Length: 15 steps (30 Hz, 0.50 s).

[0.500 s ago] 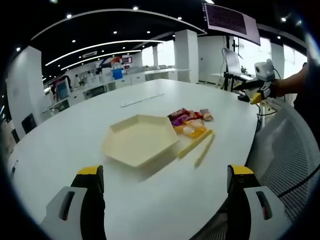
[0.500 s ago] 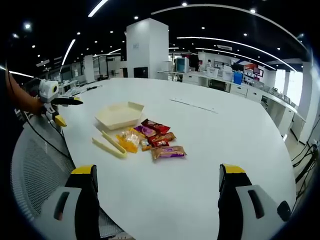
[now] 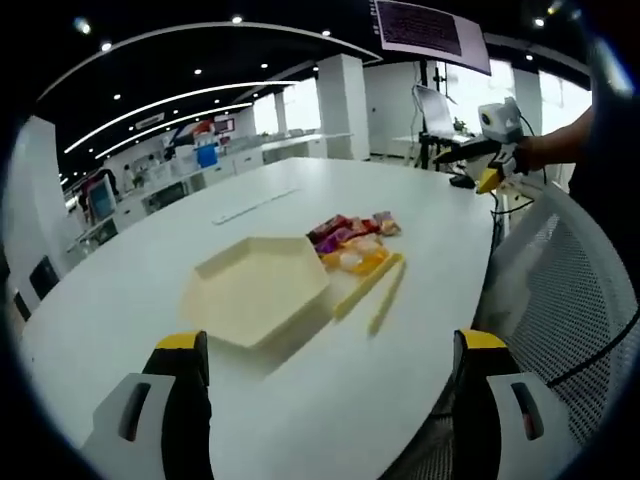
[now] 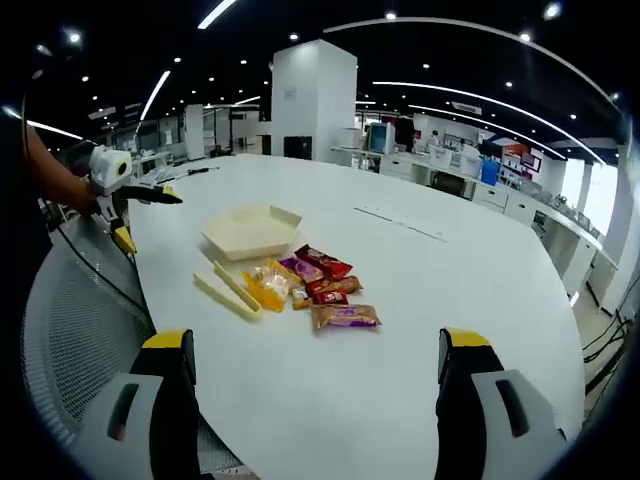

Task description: Place the target food into the container with the food tongs after gripping and lifting it, then release it inside without dropping or visibly crushing the food.

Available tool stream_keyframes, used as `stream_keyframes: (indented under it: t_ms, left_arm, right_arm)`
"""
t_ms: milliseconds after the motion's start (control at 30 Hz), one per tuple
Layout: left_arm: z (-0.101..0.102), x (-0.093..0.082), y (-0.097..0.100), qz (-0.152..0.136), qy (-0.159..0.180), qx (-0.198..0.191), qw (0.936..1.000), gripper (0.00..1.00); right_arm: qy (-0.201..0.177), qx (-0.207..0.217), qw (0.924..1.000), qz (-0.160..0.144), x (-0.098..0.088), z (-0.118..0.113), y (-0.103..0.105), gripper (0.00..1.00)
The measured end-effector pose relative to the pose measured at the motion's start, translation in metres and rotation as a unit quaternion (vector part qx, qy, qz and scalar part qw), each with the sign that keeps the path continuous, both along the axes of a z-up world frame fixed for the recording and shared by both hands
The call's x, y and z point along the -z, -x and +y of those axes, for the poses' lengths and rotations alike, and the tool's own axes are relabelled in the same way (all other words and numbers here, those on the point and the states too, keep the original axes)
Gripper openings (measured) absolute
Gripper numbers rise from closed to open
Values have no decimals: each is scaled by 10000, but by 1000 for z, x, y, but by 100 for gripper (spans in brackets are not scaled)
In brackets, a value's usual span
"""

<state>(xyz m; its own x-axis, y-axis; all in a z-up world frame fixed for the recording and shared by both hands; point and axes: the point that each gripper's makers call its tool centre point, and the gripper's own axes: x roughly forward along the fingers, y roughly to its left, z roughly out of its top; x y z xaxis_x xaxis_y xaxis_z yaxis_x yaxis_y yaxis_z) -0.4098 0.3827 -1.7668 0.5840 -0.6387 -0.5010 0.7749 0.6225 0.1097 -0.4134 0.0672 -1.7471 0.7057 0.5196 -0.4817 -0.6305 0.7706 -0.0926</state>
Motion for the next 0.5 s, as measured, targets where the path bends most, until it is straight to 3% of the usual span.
stream_keyframes:
  t_ms: [100,267,333,433,500]
  left_arm:
    - [-11,1,4,143,-96,312,9994,94]
    - [-29,12,9,134,-652,1025,9925,89]
    - [-37,11,4,32,-698,1146,9910,85]
    - [-44,19,3,294,-710,1337,9880,81]
    - [-48,20,1,325,-725,1395,9870,78]
  right_arm:
    - [1,-35,10000,90,6,0,0,100]
    - [-140,-22,9998,108,4,3,-2,100]
    - [-128,-33,9999,96,4,5,-3,100]
    - [-163,-42,9998,113,4,7,-2,100]
    - [-175,-42,9998,122,4,8,0,100]
